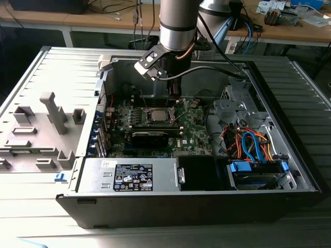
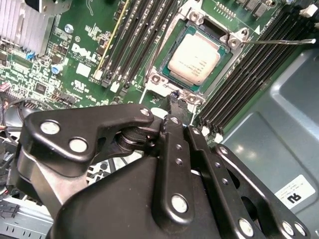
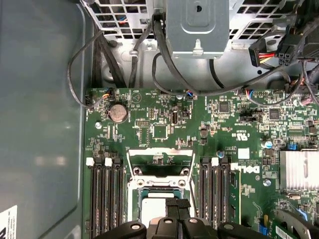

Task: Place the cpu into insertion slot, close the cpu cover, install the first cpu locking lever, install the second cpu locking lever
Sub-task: 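Close the cpu cover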

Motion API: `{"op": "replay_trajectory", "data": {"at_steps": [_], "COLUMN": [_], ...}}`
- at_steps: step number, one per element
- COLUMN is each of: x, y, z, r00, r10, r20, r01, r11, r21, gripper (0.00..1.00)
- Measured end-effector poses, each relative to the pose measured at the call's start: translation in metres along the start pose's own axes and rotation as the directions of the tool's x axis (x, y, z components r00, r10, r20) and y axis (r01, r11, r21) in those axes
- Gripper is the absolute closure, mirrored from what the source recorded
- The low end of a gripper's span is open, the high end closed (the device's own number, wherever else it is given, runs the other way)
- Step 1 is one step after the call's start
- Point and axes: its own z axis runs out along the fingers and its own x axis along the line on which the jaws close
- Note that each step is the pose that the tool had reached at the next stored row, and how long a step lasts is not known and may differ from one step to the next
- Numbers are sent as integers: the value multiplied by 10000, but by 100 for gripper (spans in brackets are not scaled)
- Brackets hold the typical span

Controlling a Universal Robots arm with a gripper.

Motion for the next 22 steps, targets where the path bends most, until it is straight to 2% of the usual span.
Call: {"op": "replay_trajectory", "data": {"at_steps": [7,11,22], "x": [0,-2,-2], "y": [75,150,272], "z": [-13,-22,-22], "r00": [10000,10000,10000], "r10": [-2,-6,-8], "r20": [-2,-1,-3], "r01": [2,6,8], "r11": [10000,10000,9999], "r21": [18,53,120], "gripper": [89,89,89]}}
